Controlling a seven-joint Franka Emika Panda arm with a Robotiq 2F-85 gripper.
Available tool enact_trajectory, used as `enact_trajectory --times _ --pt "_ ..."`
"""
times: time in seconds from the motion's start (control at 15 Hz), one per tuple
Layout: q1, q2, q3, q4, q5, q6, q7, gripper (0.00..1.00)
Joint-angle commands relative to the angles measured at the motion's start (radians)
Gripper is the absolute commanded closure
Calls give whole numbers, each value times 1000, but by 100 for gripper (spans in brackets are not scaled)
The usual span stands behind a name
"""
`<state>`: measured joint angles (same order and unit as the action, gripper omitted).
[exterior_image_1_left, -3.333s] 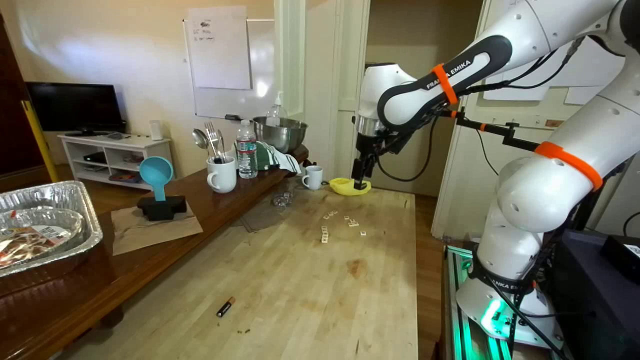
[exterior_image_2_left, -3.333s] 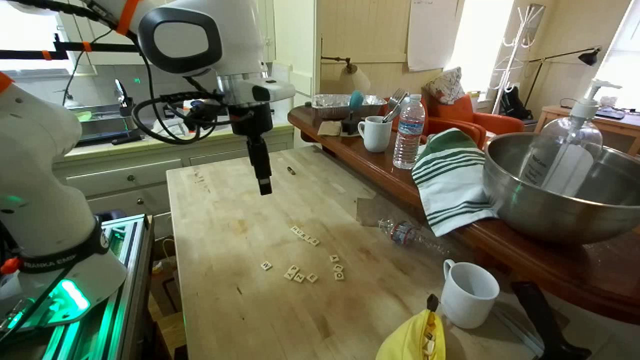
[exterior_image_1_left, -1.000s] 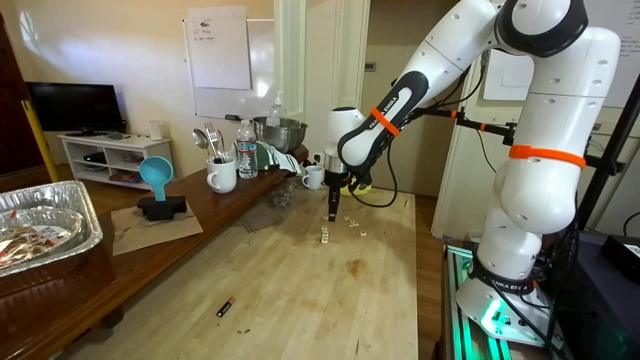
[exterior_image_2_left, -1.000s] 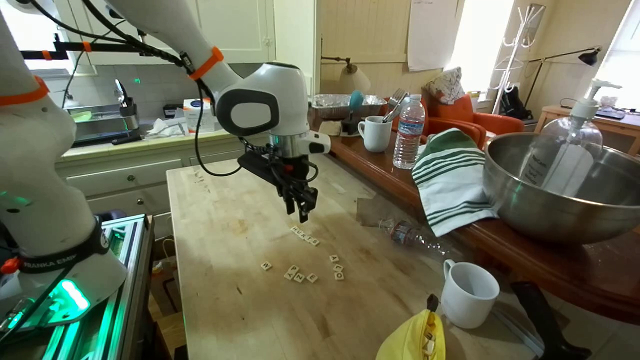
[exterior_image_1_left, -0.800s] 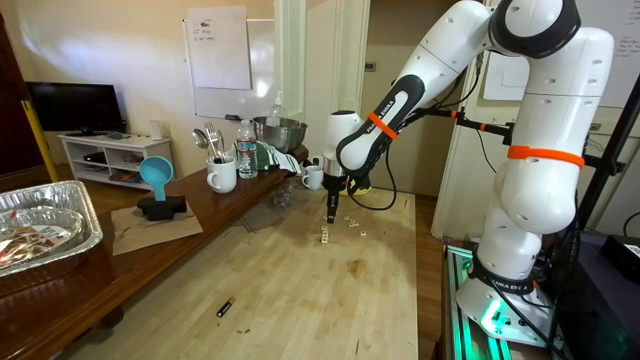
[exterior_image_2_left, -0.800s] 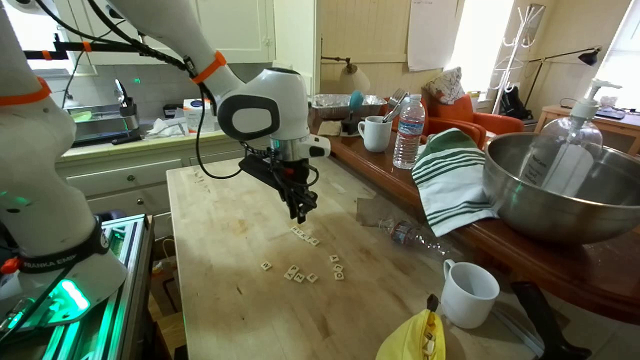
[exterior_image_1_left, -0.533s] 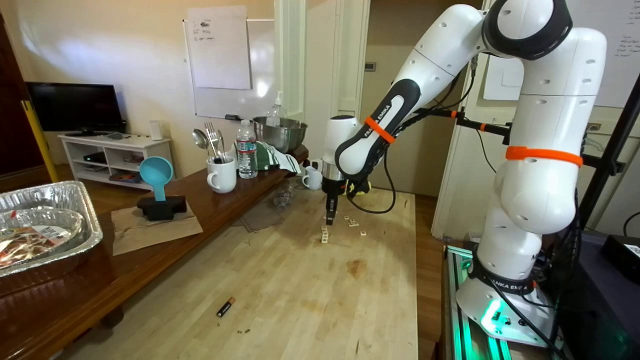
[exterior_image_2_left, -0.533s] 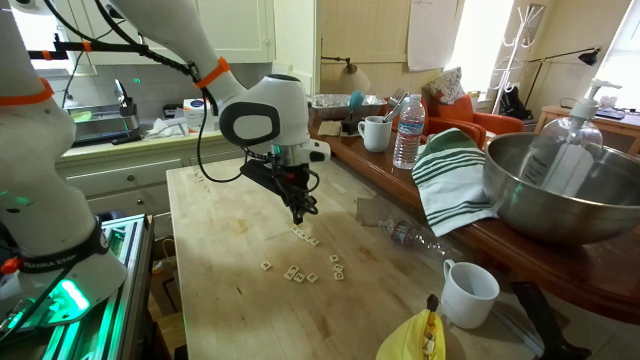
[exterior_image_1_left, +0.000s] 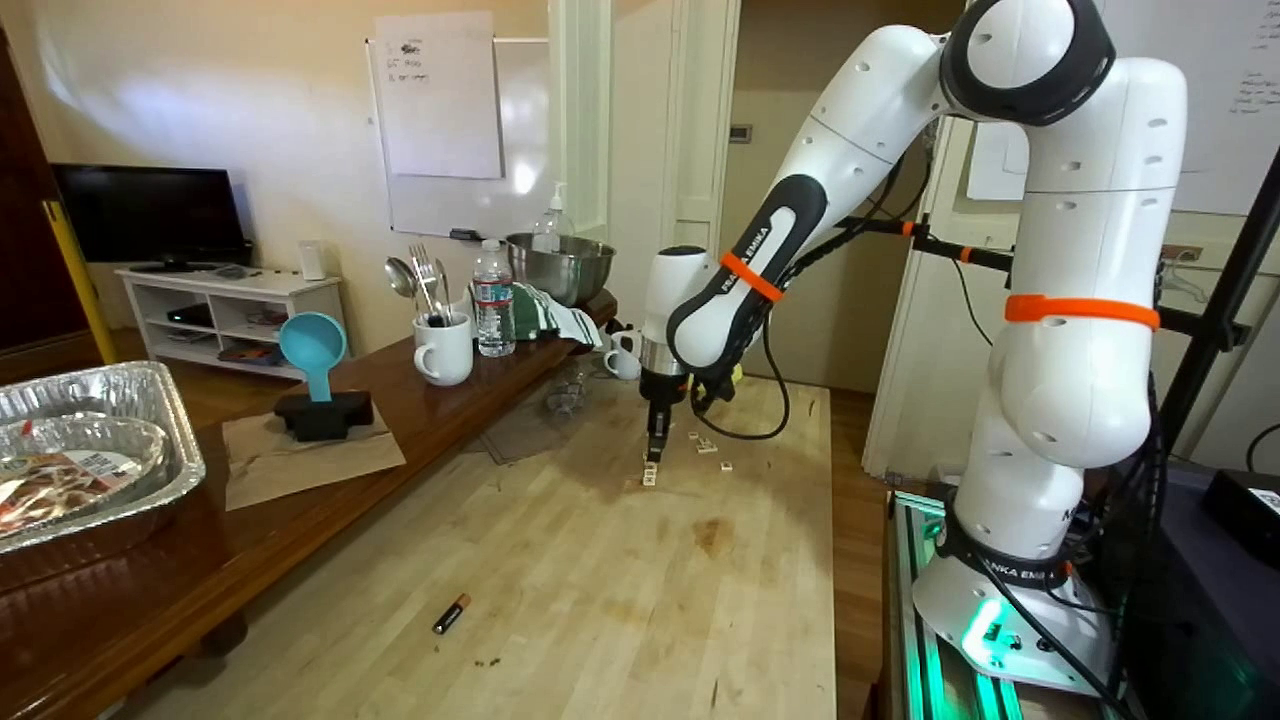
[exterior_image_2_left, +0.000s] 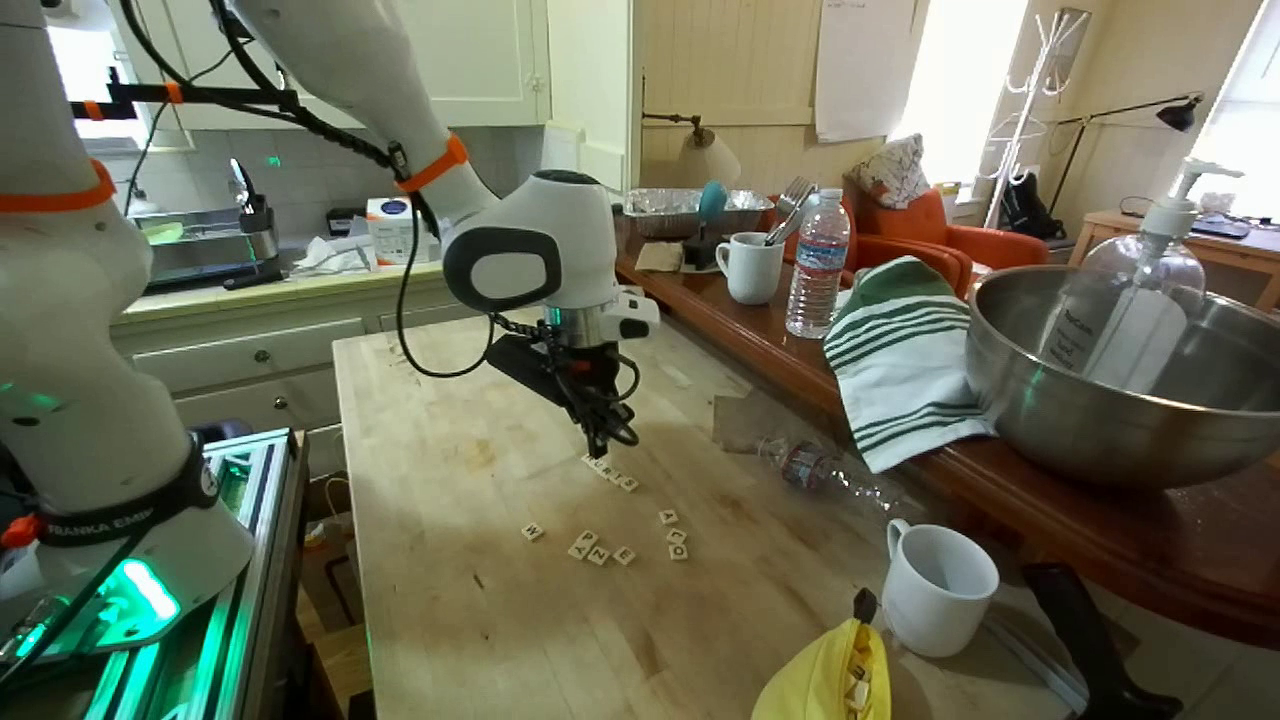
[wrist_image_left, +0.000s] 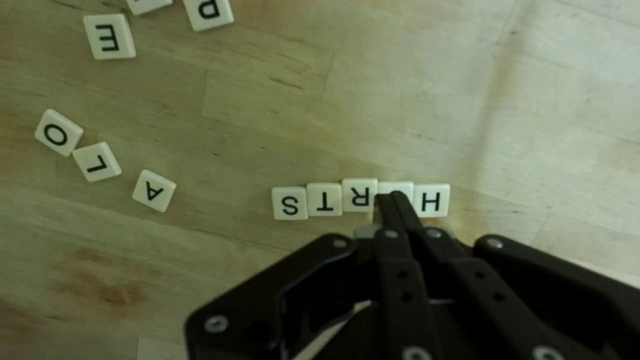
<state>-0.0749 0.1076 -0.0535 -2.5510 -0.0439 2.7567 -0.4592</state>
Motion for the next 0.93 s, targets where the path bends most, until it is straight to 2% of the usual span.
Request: enact_trajectory --times 0.0,0.87 --pt "-21 50 20 16 32 68 -26 100" --pt "-50 101 59 32 43 83 -22 100"
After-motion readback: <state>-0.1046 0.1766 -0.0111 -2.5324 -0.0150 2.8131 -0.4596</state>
